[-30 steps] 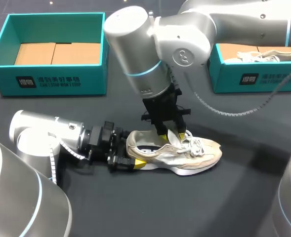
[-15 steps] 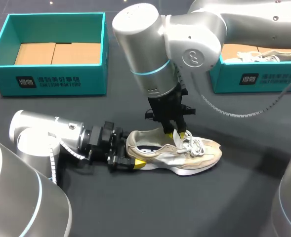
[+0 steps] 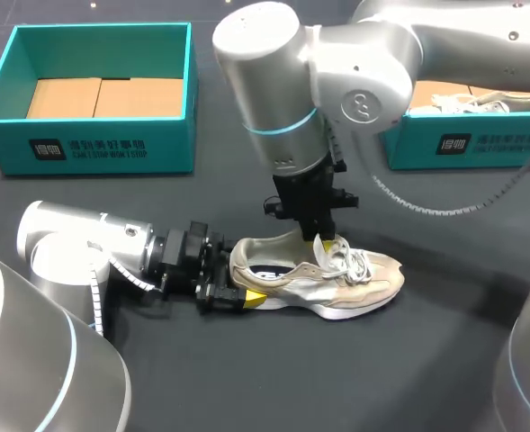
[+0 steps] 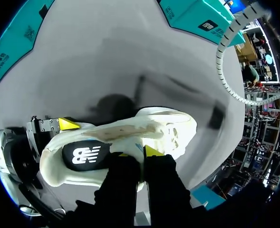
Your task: Take the shoe out of the shoebox, open the shoe tongue, remove and reinsert the insole, then place the shoe into the shoebox
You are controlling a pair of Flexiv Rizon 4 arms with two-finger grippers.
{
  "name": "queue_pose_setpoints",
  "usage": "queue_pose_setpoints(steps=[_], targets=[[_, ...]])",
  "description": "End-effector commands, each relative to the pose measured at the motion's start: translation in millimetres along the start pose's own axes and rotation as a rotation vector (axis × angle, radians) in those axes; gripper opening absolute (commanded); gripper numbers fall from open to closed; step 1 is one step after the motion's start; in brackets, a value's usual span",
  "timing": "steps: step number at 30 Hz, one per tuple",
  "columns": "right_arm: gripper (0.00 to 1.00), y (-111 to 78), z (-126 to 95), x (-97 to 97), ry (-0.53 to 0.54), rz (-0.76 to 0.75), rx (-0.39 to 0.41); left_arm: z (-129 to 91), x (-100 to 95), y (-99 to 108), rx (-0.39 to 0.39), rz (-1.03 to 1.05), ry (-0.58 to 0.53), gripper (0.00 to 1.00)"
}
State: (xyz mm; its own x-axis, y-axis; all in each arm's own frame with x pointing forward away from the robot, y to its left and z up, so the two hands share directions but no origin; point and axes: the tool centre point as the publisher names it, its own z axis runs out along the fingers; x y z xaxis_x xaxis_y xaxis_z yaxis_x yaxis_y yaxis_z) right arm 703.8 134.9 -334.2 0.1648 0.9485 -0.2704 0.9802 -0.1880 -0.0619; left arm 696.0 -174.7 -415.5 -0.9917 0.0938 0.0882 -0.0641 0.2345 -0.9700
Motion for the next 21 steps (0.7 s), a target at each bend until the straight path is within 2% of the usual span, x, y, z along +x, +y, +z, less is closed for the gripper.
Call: queue_pose_setpoints(steps=[1,7,21], targets=[[0.00,-0.6,0,-37.4,0.160,-0.012,-0.010,0,1.9,0,-0.003,0.000,0.000,0.00],[0.00,1.0,4,-60.9,0.311,-0.043,-0.008,0,1.9,0,-0.003,0.000,0.000,0.00],[0.00,1.0,4,-60.9,0.311,-0.043,-0.008,0,1.9,0,-0.003,0.000,0.000,0.00]])
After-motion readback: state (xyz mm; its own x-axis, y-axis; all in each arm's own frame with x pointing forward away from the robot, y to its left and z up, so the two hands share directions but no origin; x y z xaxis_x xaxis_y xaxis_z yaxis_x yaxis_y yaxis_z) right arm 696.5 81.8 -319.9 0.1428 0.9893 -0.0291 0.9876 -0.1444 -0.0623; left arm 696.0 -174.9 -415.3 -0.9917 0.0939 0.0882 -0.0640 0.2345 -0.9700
